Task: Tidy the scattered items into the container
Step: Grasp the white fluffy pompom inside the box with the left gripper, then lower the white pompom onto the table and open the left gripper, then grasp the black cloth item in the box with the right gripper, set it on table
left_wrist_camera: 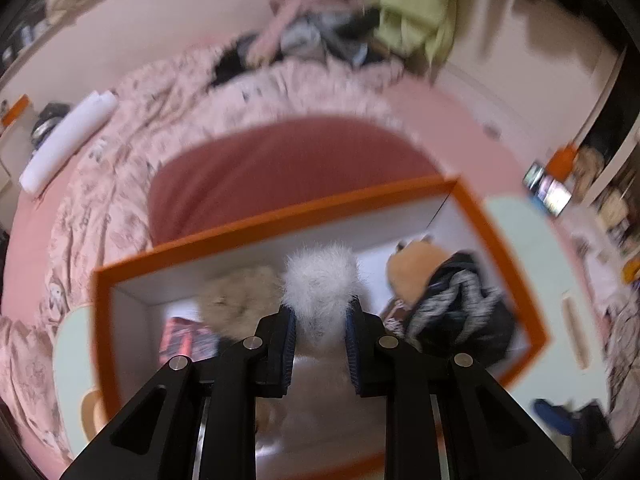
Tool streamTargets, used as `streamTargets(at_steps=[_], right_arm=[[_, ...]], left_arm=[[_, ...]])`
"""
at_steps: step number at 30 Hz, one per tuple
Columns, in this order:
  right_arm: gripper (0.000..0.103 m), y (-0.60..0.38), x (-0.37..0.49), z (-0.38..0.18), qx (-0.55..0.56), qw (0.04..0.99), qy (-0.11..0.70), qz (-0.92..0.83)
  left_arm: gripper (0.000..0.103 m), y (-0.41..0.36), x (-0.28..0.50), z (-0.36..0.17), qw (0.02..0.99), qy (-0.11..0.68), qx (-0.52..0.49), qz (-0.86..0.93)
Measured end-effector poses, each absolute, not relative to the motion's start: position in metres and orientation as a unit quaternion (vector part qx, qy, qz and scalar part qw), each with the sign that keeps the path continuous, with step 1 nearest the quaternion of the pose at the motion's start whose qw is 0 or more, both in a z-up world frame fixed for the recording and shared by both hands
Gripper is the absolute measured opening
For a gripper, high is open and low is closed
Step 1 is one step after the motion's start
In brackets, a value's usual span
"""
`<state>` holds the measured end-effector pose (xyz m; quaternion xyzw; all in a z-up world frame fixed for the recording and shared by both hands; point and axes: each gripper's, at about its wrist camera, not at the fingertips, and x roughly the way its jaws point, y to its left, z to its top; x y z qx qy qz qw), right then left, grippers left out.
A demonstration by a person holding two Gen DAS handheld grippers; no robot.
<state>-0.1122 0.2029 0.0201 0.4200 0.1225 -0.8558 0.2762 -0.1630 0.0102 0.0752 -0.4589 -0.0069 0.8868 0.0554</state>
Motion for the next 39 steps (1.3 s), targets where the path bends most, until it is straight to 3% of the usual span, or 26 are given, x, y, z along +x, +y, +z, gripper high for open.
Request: streamTargets(at_steps=[8,16,20,24,28,33,36,39], right_arm=[[0.086,0.202,-0.112,0.017,0.420,0.275,0.122,-0.856],[0.086,0.204,-0.113,0.034,0.391,0.266,0.073,-0.878],[0.074,0.199,-0.121,0.063,0.376,0.287,0.055,-0.880],[0.072,0.185,-0.144,0.098,0.366,0.295,0.047,-0.881],[0.067,0.149,-0.175,0.111,0.393,0.304,0.084,-0.864],[0.066,0.110,-0.192,0.085,0.425,0.295,0.142,-0.844],[0.055,0.100,-0.201,0.063,0.455,0.275,0.156,-0.832],[0.036,0.108,-0.210,0.049,0.467,0.258,0.144,-0.834]], left_arm=[[0.020,-0.004,-0.078,0.129,0.070,-0.049,-0.371,0.925],[0.020,-0.010,-0.029,0.099,0.039,-0.071,-0.383,0.920],[0.021,-0.001,-0.017,0.074,0.045,-0.077,-0.397,0.913],[0.022,0.004,-0.018,0.049,0.029,-0.083,-0.413,0.907],[0.042,0.002,-0.018,0.035,0.018,-0.106,-0.419,0.902],[0.046,-0.002,-0.010,0.034,-0.006,-0.107,-0.407,0.907],[0.046,-0.006,-0.007,0.036,-0.011,-0.110,-0.403,0.908],[0.046,-0.010,-0.007,0.038,-0.013,-0.114,-0.401,0.909]])
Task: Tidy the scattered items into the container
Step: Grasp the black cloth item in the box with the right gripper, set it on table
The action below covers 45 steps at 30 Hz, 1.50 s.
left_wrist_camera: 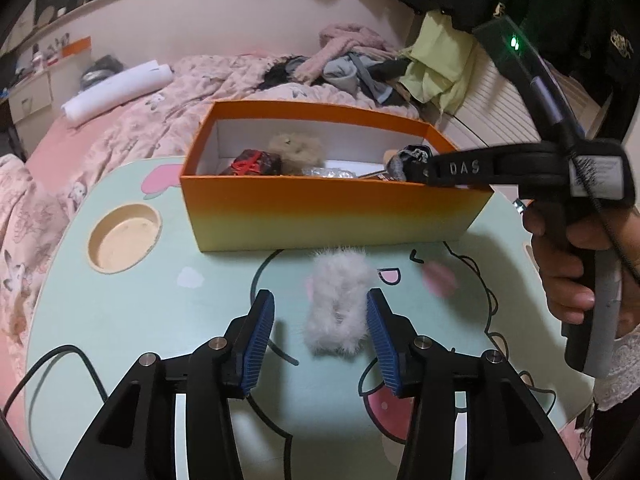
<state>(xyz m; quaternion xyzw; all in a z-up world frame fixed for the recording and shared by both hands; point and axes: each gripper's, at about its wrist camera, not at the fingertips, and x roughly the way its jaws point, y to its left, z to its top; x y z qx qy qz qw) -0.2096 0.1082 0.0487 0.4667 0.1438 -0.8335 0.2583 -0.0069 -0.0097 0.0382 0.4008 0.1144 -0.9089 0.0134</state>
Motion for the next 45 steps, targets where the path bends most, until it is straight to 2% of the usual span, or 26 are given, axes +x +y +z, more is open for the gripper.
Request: streamTargets(at_steps=[4,10,19,25,30,33,36,38,45], right_arm=[[0.021,0.114,-0.212,0.049,0.468,0.258,0.147,-0.832],[0.009,0.129,-0.213,0.066,0.447,0.267,0.103,-0.848],[0.008,0.161,-0.154,0.130,0.364,0.326,0.053,-0.871],[0.005,0.178,-0.120,0.115,0.377,0.367,0.051,-0.849],[0.005,0.183,-0.119,0.077,0.414,0.371,0.050,-0.830],[0.009,0.190,-0.117,0.061,0.421,0.366,0.036,-0.829],[0.024,0.200,-0.119,0.059,0.419,0.364,0.009,-0.832],[0.028,0.204,-0.120,0.057,0.418,0.353,0.008,-0.837],[0.028,0.208,-0.122,0.037,0.421,0.292,0.042,-0.857]], left_arm=[[0.046,-0.010,-0.005,0.041,0.015,0.116,0.394,-0.911],[0.046,-0.009,-0.005,0.044,0.020,0.115,0.392,-0.912],[0.046,-0.014,-0.003,0.048,0.031,0.124,0.386,-0.914],[0.046,-0.014,-0.001,0.048,0.033,0.125,0.387,-0.913],[0.046,-0.008,-0.002,0.046,0.032,0.118,0.391,-0.912],[0.046,-0.007,-0.002,0.044,0.033,0.115,0.394,-0.912],[0.046,-0.007,-0.003,0.042,0.037,0.120,0.397,-0.909],[0.046,-0.008,-0.003,0.044,0.037,0.123,0.396,-0.909],[0.055,-0.013,-0.007,0.058,0.041,0.128,0.390,-0.911]])
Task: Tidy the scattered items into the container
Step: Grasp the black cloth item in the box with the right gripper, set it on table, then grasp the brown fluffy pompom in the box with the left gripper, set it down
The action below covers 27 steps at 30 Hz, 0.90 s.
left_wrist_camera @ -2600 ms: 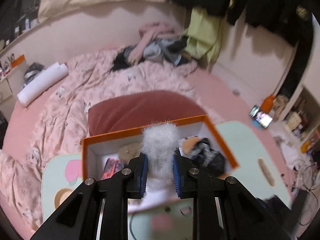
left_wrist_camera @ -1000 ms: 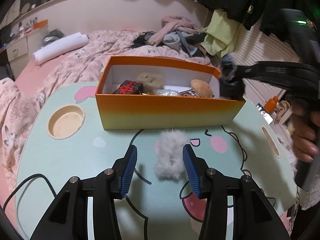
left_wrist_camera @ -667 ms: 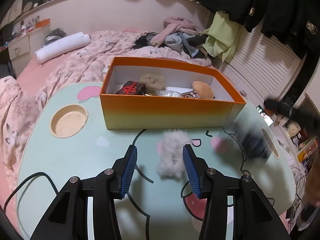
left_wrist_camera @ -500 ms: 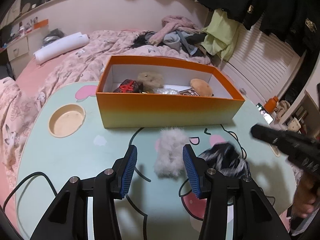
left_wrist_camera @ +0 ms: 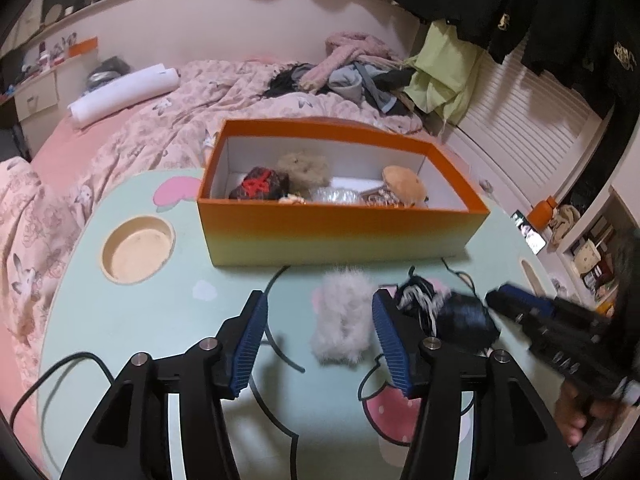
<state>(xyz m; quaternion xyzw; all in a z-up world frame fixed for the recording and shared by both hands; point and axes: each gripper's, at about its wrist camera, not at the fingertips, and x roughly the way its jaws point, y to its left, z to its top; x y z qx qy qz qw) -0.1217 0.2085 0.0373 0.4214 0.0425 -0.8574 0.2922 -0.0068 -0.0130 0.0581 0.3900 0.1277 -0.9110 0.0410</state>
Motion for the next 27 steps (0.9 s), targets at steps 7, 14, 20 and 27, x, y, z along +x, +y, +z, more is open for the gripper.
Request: streamTargets(at_steps=[7,14,20,27], right_arm=[[0.036,0.215,-0.124,0.030,0.425,0.283,0.022,-0.859],[0.048,0.217,-0.119,0.043,0.419,0.270,0.024,-0.867],[0.042,0.220,-0.121,0.045,0.417,0.279,0.011,-0.865],[0.020,0.215,-0.115,0.046,0.406,0.286,0.030,-0.867]], left_arm=[[0.060,-0.016,-0.027,0.083,0.037,0.111,0.391,-0.913],[0.060,-0.021,-0.075,0.107,0.033,0.091,0.424,-0.901],[0.059,-0.033,-0.130,0.101,0.034,0.122,0.472,-0.872],[0.059,-0.021,-0.183,0.070,0.105,0.068,0.510,-0.851]])
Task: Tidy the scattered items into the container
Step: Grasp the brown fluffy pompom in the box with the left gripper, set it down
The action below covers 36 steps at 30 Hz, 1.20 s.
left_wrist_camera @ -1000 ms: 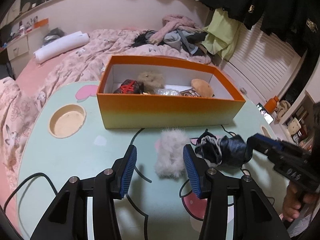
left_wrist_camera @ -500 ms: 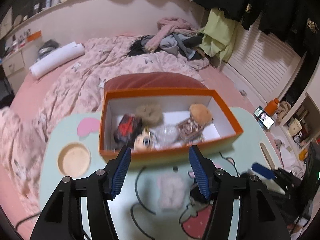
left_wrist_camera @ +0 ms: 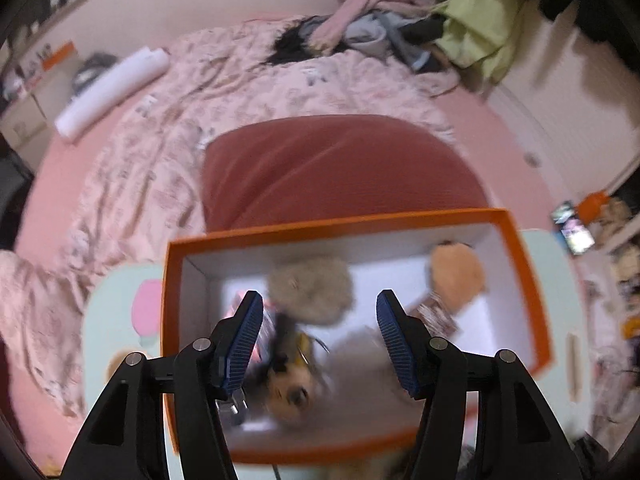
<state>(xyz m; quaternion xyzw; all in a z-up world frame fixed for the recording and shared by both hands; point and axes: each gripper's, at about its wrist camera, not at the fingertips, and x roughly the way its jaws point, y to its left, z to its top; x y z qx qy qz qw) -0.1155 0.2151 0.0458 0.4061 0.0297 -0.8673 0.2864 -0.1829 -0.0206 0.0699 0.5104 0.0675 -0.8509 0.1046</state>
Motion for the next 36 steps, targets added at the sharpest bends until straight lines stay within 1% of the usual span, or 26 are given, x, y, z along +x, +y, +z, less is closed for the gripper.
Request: streamTargets(at_steps=[3,5,7,9,10,13,16,19,23,26,30,36], right_arm=[[0.021,0.216,-0.114,0.047,0.404,0.299,0.016,-0.865],[0.027,0.217,-0.114,0.047,0.406,0.305,0.001,-0.861],[0.027,0.217,-0.114,0.047,0.409,0.306,-0.001,-0.859],[0.027,0.216,-0.114,0.046,0.409,0.304,0.004,-0.860],[0.027,0.216,-0.113,0.046,0.410,0.303,0.005,-0.860],[0.027,0.216,-0.114,0.044,0.414,0.304,0.005,-0.858],[0.027,0.216,-0.114,0.044,0.416,0.302,0.006,-0.858],[0.027,0.215,-0.114,0.042,0.420,0.301,0.008,-0.856],[0.027,0.215,-0.115,0.041,0.420,0.300,0.009,-0.856],[0.027,0.215,-0.115,0.042,0.420,0.300,0.009,-0.857],[0.027,0.216,-0.116,0.042,0.422,0.299,0.002,-0.856],[0.027,0.216,-0.124,0.057,0.419,0.307,-0.004,-0.854]], left_arm=[[0.059,-0.020,-0.200,0.054,0.121,0.053,0.535,-0.835],[0.059,-0.020,-0.208,0.045,0.129,0.049,0.543,-0.828],[0.058,-0.022,-0.216,0.036,0.135,0.044,0.556,-0.819],[0.046,-0.025,-0.219,0.030,0.126,0.055,0.567,-0.812],[0.041,-0.026,-0.218,0.029,0.120,0.064,0.569,-0.811],[0.038,-0.023,-0.214,0.032,0.112,0.060,0.562,-0.818],[0.037,-0.020,-0.206,0.044,0.098,0.069,0.543,-0.831],[0.037,-0.015,-0.189,0.072,0.072,0.083,0.502,-0.858],[0.037,-0.002,-0.145,0.118,0.037,0.093,0.440,-0.892],[0.037,0.005,-0.104,0.133,0.011,0.102,0.409,-0.907],[0.037,0.013,-0.059,0.117,-0.008,0.120,0.404,-0.907],[0.038,0.017,-0.030,0.060,-0.020,0.162,0.436,-0.885]])
